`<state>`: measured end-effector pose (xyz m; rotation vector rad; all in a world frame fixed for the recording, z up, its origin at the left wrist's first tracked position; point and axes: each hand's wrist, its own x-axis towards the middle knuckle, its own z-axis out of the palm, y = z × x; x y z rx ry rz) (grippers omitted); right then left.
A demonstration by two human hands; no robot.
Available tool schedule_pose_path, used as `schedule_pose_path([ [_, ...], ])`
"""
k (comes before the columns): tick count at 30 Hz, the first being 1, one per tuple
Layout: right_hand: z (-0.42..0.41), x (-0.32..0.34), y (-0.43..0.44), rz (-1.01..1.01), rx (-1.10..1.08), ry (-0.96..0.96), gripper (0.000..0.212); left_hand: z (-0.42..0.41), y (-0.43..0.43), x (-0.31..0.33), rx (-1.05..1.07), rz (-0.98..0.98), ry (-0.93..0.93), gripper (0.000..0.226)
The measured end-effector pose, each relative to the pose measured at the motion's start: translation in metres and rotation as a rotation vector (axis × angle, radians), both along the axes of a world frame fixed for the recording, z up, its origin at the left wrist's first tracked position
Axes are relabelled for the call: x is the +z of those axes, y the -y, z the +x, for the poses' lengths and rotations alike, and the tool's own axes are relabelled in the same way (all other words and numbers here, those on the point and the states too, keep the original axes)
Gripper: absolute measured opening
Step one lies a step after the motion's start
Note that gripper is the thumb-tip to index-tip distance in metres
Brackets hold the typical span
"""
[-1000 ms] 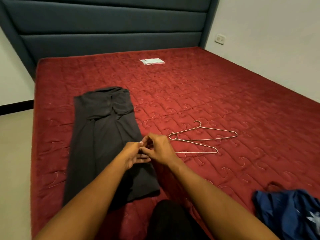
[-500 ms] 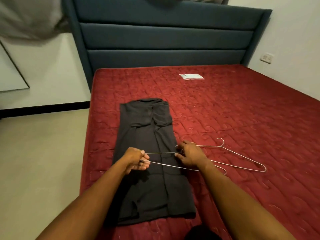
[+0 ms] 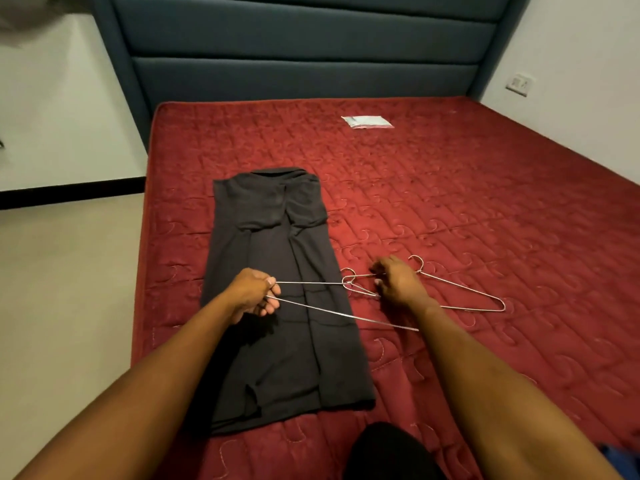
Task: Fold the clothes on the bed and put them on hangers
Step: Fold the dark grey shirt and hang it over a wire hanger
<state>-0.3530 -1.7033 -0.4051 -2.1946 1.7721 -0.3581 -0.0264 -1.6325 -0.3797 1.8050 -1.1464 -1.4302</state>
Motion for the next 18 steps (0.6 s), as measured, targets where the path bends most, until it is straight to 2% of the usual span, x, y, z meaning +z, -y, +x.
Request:
schedule_pose_path([
  [4, -0.007, 0.007, -0.003, -0.083, -0.082, -0.001, 0.014, -0.003, 0.000, -0.004, -0.048, -0.027, 0.029, 0.037],
  [7, -0.019, 0.013, 0.005, -0.047, -0.205, 0.074, 0.018, -0.004, -0.002, -0.005, -0.032, -0.044, 0.034, 0.036],
  [12, -0.013, 0.017, 0.021, -0.134, 0.029, 0.148, 0.018, -0.016, 0.004, -0.006, -0.127, -0.147, 0.215, 0.035],
  [15, 0.007, 0.019, 0.027, -0.081, 0.114, 0.083, 0.018, -0.032, 0.009, 0.004, -0.257, -0.179, 0.213, 0.033],
  [18, 0.013, 0.023, 0.031, -0.008, 0.017, -0.085, 0.020, -0.044, 0.016, 0.008, -0.337, -0.191, 0.195, 0.033],
])
